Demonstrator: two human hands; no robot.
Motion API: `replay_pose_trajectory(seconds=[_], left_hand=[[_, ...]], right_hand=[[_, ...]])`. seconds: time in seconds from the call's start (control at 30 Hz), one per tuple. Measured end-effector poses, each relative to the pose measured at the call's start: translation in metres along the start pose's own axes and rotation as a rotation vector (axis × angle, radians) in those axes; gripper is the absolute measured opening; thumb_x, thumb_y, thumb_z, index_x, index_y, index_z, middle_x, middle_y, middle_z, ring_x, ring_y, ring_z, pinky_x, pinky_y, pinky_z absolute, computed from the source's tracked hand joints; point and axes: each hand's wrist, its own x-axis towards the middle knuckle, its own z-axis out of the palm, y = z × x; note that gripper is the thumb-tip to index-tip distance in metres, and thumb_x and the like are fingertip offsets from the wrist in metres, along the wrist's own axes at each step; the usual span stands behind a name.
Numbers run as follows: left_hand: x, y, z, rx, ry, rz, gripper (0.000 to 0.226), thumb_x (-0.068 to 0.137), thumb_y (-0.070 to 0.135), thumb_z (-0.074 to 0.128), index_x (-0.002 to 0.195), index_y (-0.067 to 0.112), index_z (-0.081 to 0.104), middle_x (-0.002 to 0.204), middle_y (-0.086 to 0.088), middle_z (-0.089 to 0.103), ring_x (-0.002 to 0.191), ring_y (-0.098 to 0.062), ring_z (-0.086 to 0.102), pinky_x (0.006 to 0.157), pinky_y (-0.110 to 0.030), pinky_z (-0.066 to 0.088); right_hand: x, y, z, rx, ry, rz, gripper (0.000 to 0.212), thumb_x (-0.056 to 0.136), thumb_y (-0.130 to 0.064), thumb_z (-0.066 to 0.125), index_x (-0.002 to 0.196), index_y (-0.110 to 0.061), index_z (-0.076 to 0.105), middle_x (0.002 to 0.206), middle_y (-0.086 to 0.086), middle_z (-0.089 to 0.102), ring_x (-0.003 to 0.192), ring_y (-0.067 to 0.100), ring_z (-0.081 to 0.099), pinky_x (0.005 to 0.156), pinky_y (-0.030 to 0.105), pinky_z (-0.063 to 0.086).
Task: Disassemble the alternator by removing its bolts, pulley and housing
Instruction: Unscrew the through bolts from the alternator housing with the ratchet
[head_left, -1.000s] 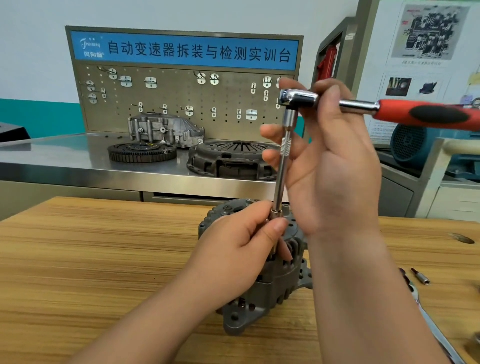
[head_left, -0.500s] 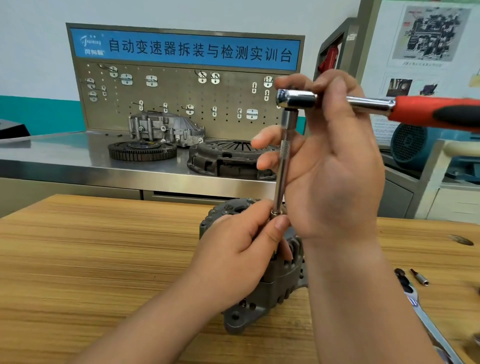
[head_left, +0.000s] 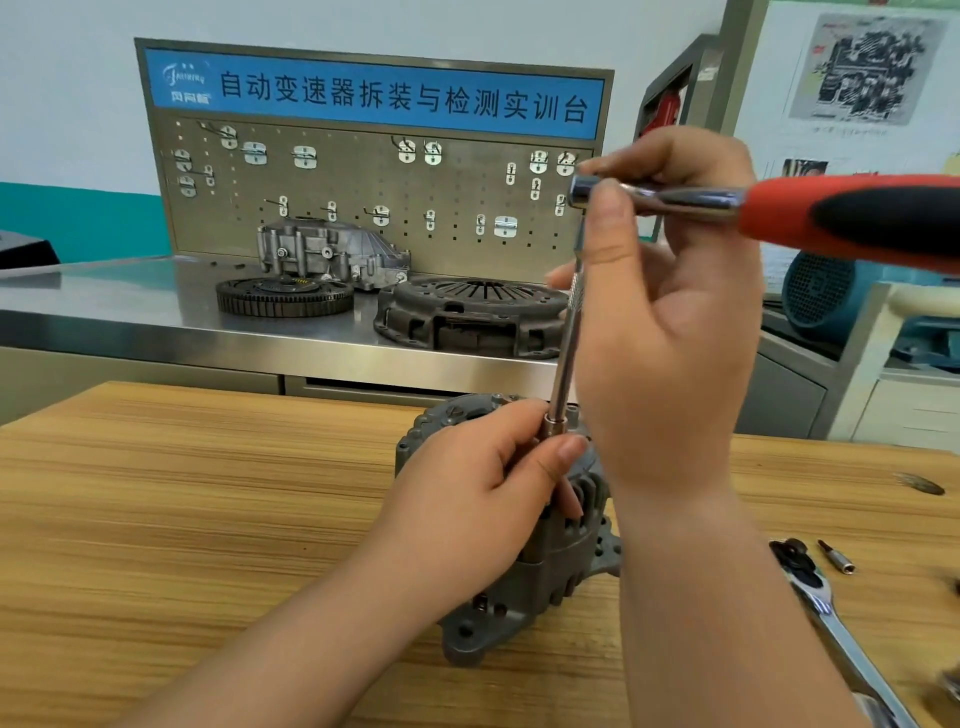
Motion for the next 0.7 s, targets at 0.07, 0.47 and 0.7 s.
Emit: replay_pose_trajectory(seconds=[0.07, 0.47, 0.7], left_hand=[[0.000, -0.001, 0.001, 0.001, 0.016, -0.012, 0.019, 0.092, 0.042, 0.043, 0.094, 0.035, 0.060, 0.081, 0.030, 0.068, 0.077, -0.001, 0.063, 0.072, -0.046, 0.056], [-0.001, -0.004, 0.000, -0.084, 0.018, 0.103, 0.039, 0.083, 0.057, 0.036, 0.092, 0.027, 0.059, 0.080, 0.018, 0.069, 0.074, -0.011, 0.063, 0.070, -0.048, 0.052], [0.001, -0.002, -0.001, -0.005, -0.023, 0.043, 0.028, 0.092, 0.042, 0.039, 0.081, 0.027, 0.060, 0.074, 0.020, 0.069, 0.075, -0.006, 0.064, 0.074, -0.043, 0.052]], right_hand=[[-0.003, 0.002, 0.005, -0.168, 0.011, -0.147, 0.016, 0.096, -0.006, 0.050, 0.100, -0.020, 0.045, 0.093, -0.012, 0.048, 0.078, 0.014, 0.055, 0.067, 0.045, 0.052], [0.001, -0.011, 0.004, 0.857, -0.103, 0.541, 0.022, 0.099, -0.032, 0.032, 0.090, -0.021, 0.050, 0.098, -0.001, 0.066, 0.055, 0.020, 0.062, 0.049, 0.022, 0.045], [0.002, -0.004, -0.002, 0.835, -0.056, 0.570, 0.019, 0.101, -0.028, 0.032, 0.093, -0.021, 0.048, 0.103, 0.002, 0.064, 0.060, 0.018, 0.063, 0.051, 0.024, 0.047]])
